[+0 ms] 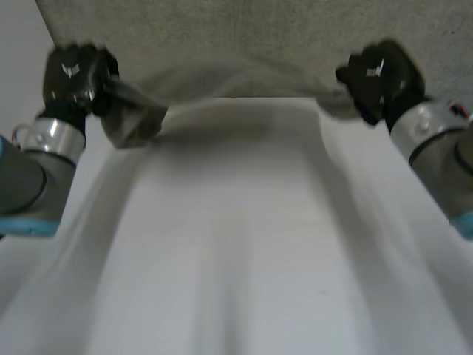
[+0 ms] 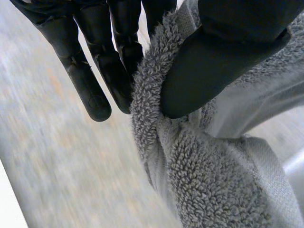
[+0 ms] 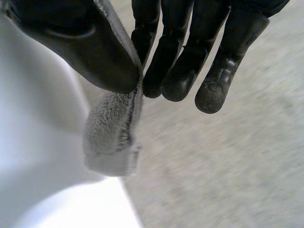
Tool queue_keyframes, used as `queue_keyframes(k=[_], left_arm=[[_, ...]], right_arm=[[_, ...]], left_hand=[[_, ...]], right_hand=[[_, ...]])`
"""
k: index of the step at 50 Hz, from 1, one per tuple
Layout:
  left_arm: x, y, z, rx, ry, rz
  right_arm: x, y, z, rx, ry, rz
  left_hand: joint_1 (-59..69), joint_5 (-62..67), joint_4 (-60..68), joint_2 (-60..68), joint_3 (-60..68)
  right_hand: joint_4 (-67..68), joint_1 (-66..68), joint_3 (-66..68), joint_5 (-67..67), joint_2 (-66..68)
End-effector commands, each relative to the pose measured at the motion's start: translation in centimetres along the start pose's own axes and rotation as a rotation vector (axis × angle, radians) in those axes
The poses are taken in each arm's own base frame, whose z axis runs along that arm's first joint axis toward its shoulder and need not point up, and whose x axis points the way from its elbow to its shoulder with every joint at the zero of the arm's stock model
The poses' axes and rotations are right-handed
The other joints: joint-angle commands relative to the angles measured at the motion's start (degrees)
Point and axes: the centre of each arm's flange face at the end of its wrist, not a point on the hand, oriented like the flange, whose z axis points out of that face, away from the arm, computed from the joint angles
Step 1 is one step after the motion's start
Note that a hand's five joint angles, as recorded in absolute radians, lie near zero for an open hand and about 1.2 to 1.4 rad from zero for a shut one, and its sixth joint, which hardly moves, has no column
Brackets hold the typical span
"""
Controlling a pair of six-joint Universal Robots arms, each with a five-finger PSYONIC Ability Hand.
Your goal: Fold the towel.
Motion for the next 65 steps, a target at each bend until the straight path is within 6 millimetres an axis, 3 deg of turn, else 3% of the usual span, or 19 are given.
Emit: queue_keyframes(k=[1,3,6,9,16,18,20,21,23,30,44,53,65], left_arm=[[0.4,4.6,-3.6,-0.147,0.046,-0.015],[0.8,6.9,-5.8,-0.236,0.100,-0.034],[1.4,7.8,-7.2,-0.283,0.142,-0.039],[1.2,8.3,-8.3,-0.316,0.154,-0.013],[0.2,8.1,-9.5,-0.372,0.151,0.103],[0.1,8.2,-9.7,-0.389,0.158,0.130],[0.3,8.3,-10.2,-0.421,0.177,0.170],[0.3,8.3,-10.2,-0.421,0.177,0.170],[0.7,8.5,-10.8,-0.453,0.203,0.195],[2.2,8.2,-11.7,-0.494,0.254,0.193],[6.2,7.1,-12.7,-0.456,0.370,0.168],[6.9,7.8,-12.6,-0.441,0.386,0.171],[6.9,8.6,-11.8,-0.375,0.368,0.196]], right_arm=[[-4.3,4.5,-2.7,-0.161,-0.132,0.037],[-5.8,6.2,-4.2,-0.226,-0.183,0.035],[-7.1,7.2,-5.7,-0.274,-0.228,0.032],[-7.8,8.0,-6.9,-0.315,-0.255,0.039],[-7.5,9.2,-7.6,-0.363,-0.247,0.058],[-7.2,9.3,-7.6,-0.365,-0.235,0.064],[-6.9,9.4,-7.5,-0.364,-0.226,0.070],[-6.9,9.4,-7.5,-0.364,-0.226,0.070],[-6.9,9.4,-7.5,-0.363,-0.228,0.071],[-7.2,9.6,-7.9,-0.371,-0.238,0.078],[-7.6,9.8,-8.3,-0.376,-0.258,0.087],[-7.5,9.9,-8.2,-0.375,-0.245,0.115],[-3.6,9.7,-7.3,-0.372,-0.054,0.464]], left_hand=[[11.3,11.1,10.2,10.3,10.3],[11.3,11.1,10.2,10.3,10.3],[11.3,11.1,10.2,10.3,10.3],[11.3,11.1,10.2,10.3,10.3],[11.3,11.1,10.2,10.3,10.3],[6.5,6.2,5.3,5.4,5.4],[-17.9,-18.2,-19.1,-19.0,-19.0],[-18.1,-18.3,-19.2,-19.2,-19.2],[-37.9,-38.1,-39.0,-38.9,-38.9],[-52.9,-53.1,-54.0,-54.0,-53.9],[-54.7,-55.0,-55.9,-55.8,-55.8],[-52.4,-52.6,-53.6,-53.5,-53.5],[-45.1,-45.4,-46.3,-46.2,-46.2]], right_hand=[[3.3,3.2,3.3,2.5,4.0],[3.3,3.2,3.3,2.5,4.0],[3.3,3.2,3.3,2.5,4.0],[3.3,3.2,3.3,2.5,4.0],[3.3,3.2,3.3,2.5,4.0],[3.3,3.2,3.3,2.5,4.0],[3.3,3.2,3.3,2.5,4.0],[3.3,3.2,3.3,2.5,4.0],[3.3,3.2,3.3,2.5,4.0],[3.3,3.2,3.3,2.5,4.0],[3.3,3.2,3.3,2.5,4.0],[3.3,3.2,3.3,2.5,4.0],[3.3,3.2,3.3,2.5,4.0]])
